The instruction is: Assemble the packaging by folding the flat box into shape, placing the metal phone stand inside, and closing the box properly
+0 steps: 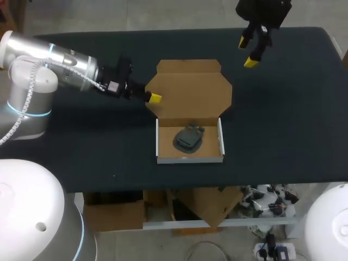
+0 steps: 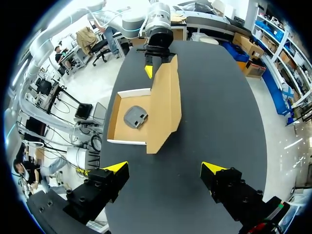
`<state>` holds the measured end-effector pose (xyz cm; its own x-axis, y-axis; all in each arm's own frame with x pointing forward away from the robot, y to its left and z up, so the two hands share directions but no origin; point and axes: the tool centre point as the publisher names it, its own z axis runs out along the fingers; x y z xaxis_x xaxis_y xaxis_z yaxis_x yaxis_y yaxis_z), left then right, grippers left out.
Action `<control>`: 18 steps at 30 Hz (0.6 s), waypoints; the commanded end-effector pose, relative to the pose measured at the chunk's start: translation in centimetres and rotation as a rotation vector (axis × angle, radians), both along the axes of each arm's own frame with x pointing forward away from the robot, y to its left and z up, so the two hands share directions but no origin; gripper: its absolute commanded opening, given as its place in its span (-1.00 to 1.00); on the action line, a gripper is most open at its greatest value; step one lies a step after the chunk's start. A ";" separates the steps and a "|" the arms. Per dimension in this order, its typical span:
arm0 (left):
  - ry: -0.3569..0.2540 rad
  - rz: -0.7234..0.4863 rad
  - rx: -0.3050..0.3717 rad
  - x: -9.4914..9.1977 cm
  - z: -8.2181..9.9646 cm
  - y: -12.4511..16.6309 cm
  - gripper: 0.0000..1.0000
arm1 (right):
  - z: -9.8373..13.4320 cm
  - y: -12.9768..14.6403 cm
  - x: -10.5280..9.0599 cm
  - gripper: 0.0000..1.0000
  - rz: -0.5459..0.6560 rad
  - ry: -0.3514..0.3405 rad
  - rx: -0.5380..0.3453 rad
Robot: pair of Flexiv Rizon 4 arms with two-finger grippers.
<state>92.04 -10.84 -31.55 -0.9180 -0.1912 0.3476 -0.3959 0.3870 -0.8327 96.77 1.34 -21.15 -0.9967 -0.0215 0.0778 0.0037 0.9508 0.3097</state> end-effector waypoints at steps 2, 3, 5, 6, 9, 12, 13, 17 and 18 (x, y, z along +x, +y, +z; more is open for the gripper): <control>-0.013 -0.002 -0.007 -0.2 0.2 -0.1 -0.33 | 0.1 -0.1 -0.4 1.00 -0.011 -0.013 -0.004; -0.015 -0.003 -0.007 -0.2 0.2 -0.1 -0.34 | 0.1 -0.1 -0.3 1.00 -0.017 -0.015 -0.009; -0.019 -0.005 -0.009 -0.3 0.3 -0.2 -0.36 | 0.1 -0.2 -0.2 1.00 -0.020 -0.017 -0.009; -0.021 -0.006 -0.009 -0.3 0.3 -0.2 -0.37 | 0.1 -0.2 -0.2 1.00 -0.022 -0.018 -0.009; -0.028 -0.010 -0.012 -0.4 0.3 -0.2 -0.40 | 0.1 -0.3 -0.1 1.00 -0.024 -0.020 -0.011; -0.034 -0.012 -0.014 -0.4 0.4 -0.2 -0.41 | 0.1 -0.4 0.0 1.00 -0.026 -0.021 -0.012; -0.035 -0.013 -0.015 -0.5 0.4 -0.3 -0.42 | 0.1 -0.4 0.0 1.00 -0.026 -0.021 -0.012; -0.043 -0.016 -0.015 -0.5 0.4 -0.4 -0.48 | 0.1 -0.4 0.1 1.00 -0.026 -0.022 -0.013; -0.047 -0.017 -0.015 -0.5 0.4 -0.4 -0.51 | 0.1 -0.4 0.1 1.00 -0.026 -0.021 -0.013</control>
<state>91.69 -11.17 -31.13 -0.9357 -0.1686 0.3098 -0.3518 0.3822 -0.8545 96.97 0.97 -21.03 -0.9982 0.0050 0.0590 0.0224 0.9544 0.2977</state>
